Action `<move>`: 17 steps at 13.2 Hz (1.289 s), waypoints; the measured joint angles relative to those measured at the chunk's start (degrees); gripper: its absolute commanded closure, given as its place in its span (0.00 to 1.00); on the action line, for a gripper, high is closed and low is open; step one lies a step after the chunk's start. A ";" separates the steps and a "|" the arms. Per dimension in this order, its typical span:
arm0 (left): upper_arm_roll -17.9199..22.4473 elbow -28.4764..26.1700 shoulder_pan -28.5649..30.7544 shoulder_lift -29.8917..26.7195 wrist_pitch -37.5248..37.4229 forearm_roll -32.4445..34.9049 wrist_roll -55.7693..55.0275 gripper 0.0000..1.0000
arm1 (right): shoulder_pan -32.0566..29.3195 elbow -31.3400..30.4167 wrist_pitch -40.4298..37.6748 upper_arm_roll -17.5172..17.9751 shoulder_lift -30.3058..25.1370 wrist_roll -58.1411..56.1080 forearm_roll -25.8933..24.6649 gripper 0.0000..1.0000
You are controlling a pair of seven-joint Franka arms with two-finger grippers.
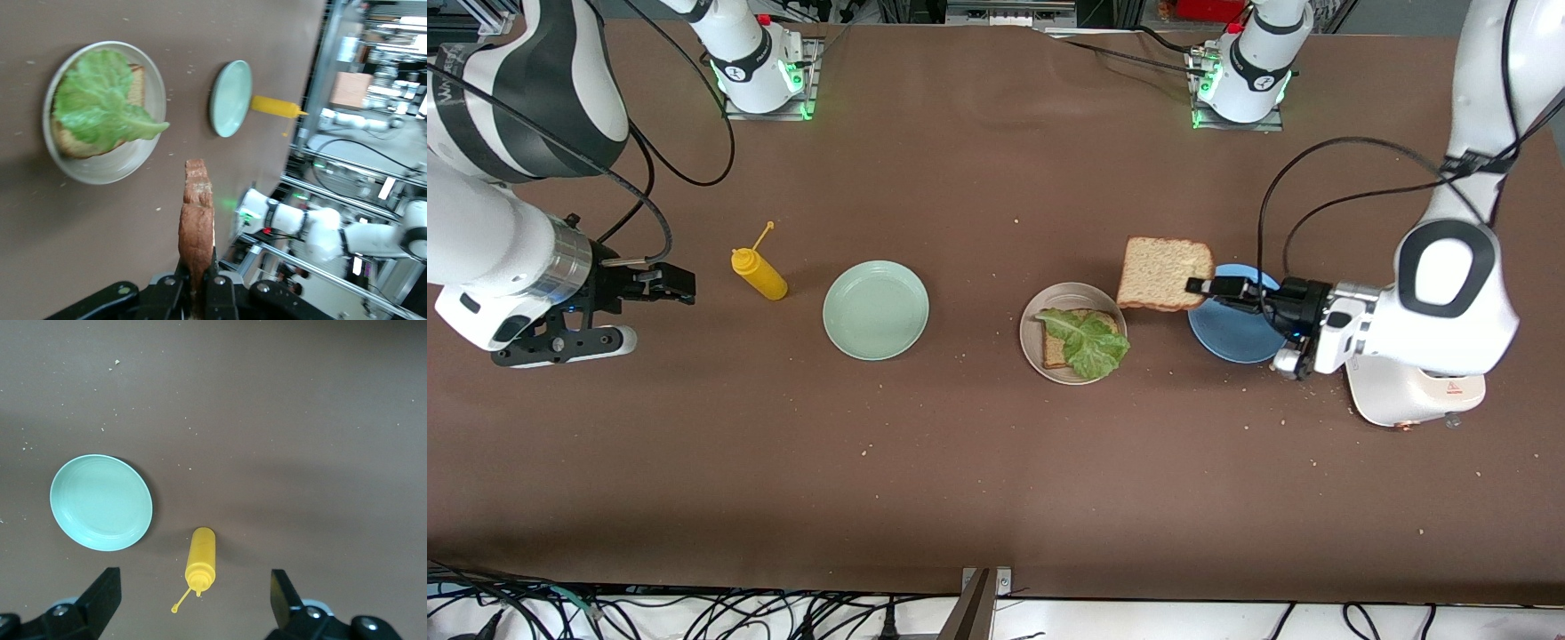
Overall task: Make sandwich in beige plate with both arms
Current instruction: 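Carry the bread slice with the left gripper over the beige plate, then lower the bread onto the lettuce and open the left gripper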
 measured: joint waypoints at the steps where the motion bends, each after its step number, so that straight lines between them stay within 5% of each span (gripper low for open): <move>1: 0.07 0.00 0.01 3.24 0.01 -3.10 4.39 1.00 | -2.02 -0.27 0.09 1.82 -0.08 0.00 -0.40 0.00; 6: 0.00 0.22 -1.86 15.11 3.27 -9.69 17.28 1.00 | -3.50 -0.97 0.30 3.23 -0.91 0.00 -0.49 0.00; 15: 0.42 1.98 -5.89 17.30 12.57 -11.25 17.36 1.00 | -4.38 -0.67 0.71 1.69 -3.29 0.82 -0.52 0.00; 16: 0.42 2.36 -6.03 17.41 13.02 -11.25 17.36 0.96 | -4.39 -0.63 0.77 1.64 -3.71 0.82 -0.52 0.00; 17: 0.42 2.56 -6.17 17.52 13.27 -11.25 17.36 0.67 | -4.38 -0.60 0.84 1.65 -4.15 0.79 -0.52 0.00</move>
